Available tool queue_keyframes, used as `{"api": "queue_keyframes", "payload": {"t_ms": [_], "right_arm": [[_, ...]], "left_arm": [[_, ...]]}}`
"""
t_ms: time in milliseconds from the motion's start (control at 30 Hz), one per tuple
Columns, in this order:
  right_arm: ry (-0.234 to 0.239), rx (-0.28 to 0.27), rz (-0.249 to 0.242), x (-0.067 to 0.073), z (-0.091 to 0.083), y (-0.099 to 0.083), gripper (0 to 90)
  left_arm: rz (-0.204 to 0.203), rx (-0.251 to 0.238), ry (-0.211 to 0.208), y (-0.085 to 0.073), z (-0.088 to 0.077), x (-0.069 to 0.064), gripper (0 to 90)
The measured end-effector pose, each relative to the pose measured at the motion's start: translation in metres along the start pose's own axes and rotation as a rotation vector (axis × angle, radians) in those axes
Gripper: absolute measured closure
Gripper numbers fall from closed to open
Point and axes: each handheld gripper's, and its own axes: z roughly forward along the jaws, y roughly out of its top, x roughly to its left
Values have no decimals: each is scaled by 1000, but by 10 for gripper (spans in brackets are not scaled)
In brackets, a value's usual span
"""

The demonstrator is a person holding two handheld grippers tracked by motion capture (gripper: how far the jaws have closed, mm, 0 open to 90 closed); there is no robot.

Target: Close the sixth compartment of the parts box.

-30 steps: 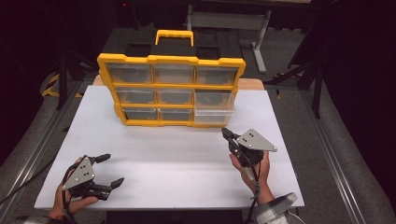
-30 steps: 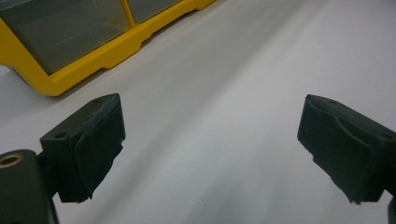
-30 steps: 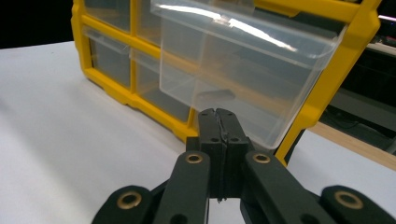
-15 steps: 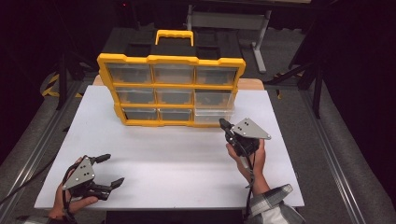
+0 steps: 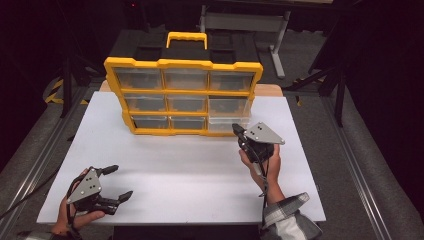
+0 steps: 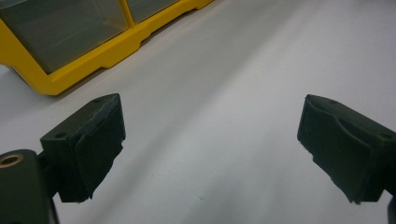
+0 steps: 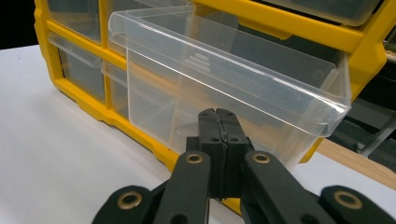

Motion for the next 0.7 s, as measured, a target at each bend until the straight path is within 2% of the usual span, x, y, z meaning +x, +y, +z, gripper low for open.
{"api": "queue_keyframes", "payload": {"t_ms": [700], "right_arm": [[-22, -10, -9, -1, 3, 7, 900]], "left_arm": [[7, -8, 1, 1, -2, -1, 86]]}}
